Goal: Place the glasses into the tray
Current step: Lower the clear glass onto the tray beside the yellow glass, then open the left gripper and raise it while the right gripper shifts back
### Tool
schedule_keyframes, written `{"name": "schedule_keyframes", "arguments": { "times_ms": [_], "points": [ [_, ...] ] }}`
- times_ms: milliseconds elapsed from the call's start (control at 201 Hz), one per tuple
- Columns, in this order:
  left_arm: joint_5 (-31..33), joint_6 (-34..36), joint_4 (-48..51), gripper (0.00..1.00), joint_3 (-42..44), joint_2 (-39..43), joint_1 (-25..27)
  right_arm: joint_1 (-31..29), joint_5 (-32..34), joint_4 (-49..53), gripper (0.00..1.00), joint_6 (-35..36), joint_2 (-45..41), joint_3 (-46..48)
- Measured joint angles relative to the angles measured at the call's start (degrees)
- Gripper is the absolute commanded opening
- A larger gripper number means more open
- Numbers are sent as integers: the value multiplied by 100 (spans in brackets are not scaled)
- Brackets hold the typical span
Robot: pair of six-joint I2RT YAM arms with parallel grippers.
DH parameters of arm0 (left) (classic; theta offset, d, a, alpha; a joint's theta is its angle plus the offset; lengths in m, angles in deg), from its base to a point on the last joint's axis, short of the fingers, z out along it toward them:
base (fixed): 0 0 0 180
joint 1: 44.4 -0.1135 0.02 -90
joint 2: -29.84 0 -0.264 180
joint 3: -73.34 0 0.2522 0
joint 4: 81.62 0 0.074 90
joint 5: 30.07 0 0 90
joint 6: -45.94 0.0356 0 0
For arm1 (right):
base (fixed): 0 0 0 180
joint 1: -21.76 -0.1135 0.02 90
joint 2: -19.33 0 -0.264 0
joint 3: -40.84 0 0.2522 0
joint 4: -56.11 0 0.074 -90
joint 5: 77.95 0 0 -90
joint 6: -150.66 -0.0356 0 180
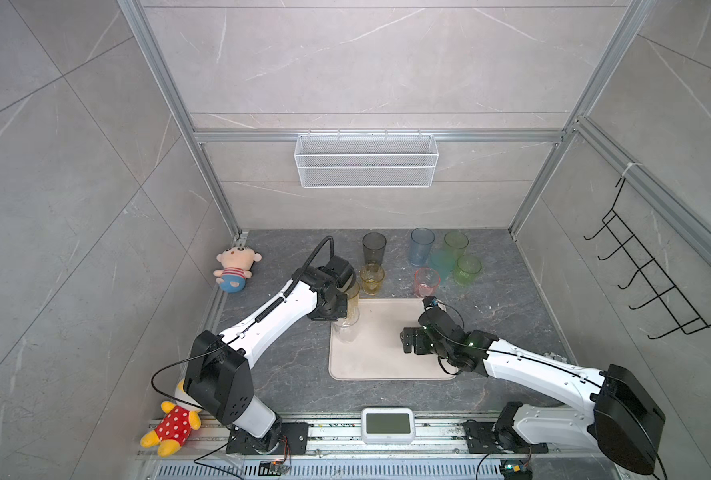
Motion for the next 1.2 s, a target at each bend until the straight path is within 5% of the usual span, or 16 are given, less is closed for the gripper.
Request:
{"name": "schedule_keyframes", "arguments": {
  "times_ms": [523,1195],
  "points": [
    [0,2,138,41,-179,0,4,7,0,-2,99,-2,0,0],
    [396,214,625,65,-2457,-420,0,11,4,-358,99,-20,-1003,678]
  ]
}}
